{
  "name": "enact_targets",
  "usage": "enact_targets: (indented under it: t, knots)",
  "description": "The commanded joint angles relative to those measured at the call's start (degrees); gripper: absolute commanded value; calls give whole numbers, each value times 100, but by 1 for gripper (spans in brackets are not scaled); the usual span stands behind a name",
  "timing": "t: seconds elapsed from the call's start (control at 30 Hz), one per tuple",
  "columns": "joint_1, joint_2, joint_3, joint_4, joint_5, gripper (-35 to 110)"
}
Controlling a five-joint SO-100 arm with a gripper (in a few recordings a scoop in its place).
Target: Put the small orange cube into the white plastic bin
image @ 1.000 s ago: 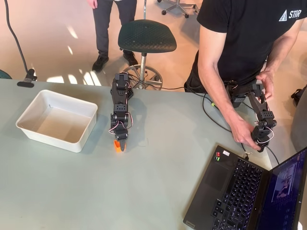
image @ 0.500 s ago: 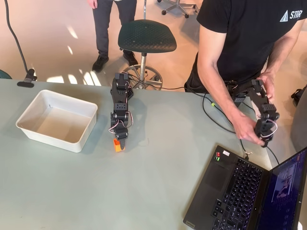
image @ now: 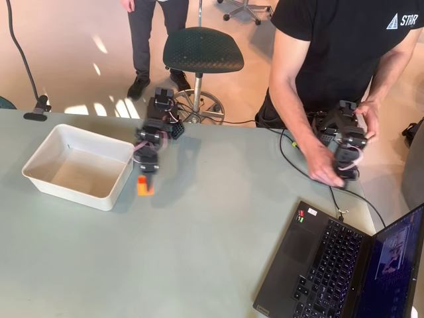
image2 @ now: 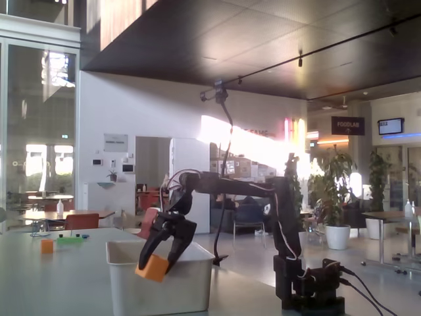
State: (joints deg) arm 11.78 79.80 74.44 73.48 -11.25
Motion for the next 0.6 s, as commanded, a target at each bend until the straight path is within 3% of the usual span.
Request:
enact_targets:
  t: [0.0, 0.17, 0.4, 0.57]
  knots:
    - [633, 316, -492, 9, -255, 29]
    - [1415, 316, -1230, 158, -527, 29]
    - [1538, 334, -2558, 1283, -606, 29]
    - [1679, 9, -2769, 1477, -589, 29]
